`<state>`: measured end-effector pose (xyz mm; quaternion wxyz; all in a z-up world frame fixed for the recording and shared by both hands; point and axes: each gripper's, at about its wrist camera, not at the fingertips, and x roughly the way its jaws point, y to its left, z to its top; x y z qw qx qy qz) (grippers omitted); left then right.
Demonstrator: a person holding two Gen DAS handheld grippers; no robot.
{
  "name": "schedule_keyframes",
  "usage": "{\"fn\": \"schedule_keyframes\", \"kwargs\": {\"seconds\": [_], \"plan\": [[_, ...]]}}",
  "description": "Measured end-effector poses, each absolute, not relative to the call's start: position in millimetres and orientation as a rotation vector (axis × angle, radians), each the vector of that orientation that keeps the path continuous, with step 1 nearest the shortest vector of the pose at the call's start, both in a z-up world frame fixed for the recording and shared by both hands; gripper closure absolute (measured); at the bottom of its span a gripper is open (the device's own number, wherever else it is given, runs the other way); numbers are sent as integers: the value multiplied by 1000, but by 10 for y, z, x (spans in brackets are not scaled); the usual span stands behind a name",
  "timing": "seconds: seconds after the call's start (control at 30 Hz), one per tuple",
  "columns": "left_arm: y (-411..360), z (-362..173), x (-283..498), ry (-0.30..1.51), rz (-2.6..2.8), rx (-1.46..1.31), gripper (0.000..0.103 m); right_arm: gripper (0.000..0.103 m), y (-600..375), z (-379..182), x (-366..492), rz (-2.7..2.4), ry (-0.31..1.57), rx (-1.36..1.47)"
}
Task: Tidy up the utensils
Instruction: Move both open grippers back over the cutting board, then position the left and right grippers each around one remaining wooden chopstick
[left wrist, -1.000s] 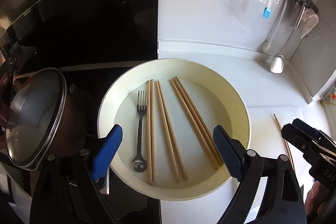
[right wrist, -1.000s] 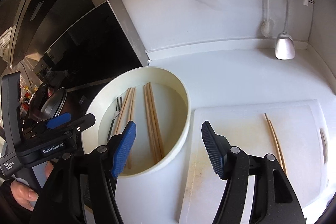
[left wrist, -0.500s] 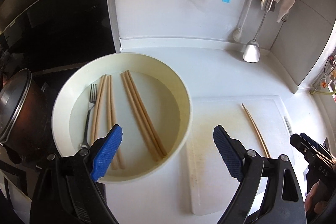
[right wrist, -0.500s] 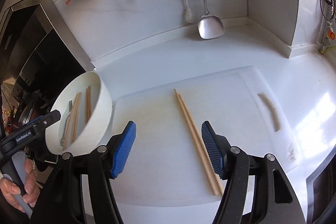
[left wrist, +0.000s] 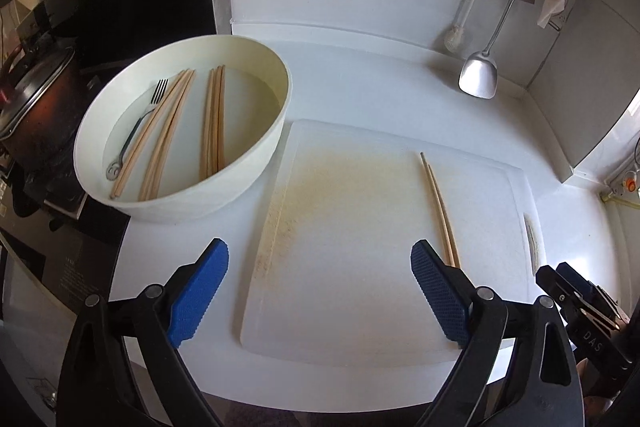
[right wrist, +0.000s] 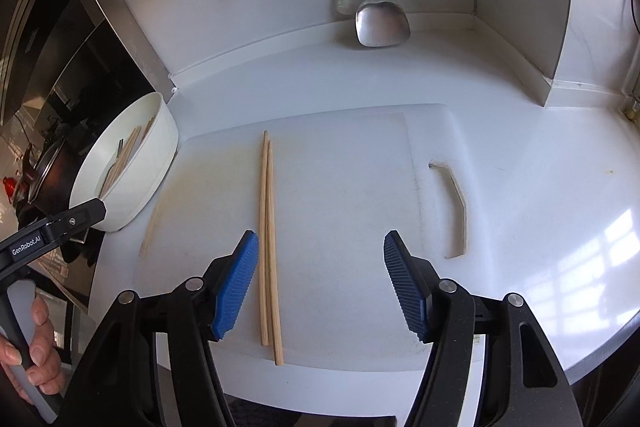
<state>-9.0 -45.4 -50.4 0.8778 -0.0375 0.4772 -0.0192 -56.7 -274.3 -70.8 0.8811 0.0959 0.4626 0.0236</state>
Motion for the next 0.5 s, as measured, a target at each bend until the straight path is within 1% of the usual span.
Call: {"fn": "schedule_keyframes", "kwargs": {"seconds": [0.03, 0.07, 0.1, 0.23, 0.3, 0.5], "plan": [[-476, -514, -108, 993, -40, -77, 10, 41, -2726, -736, -550, 57, 964, 187], [-499, -522, -123, 987, -38, -67, 7, 41, -2696, -765, -531, 63, 963, 173], [-516, -535, -134, 977, -31, -51, 6, 41, -2664, -796, -510, 65, 961, 162], [-532, -652, -158, 929, -38, -11, 6, 41, -2575, -939, -432, 51, 943, 156], [-538, -750, -122, 933, -39, 11, 6, 41, -2540, -998, -403, 16, 937, 155], [-501, -951, -61, 912, -68, -18, 6, 41, -2436, -1151, -342, 3, 934, 129]]}}
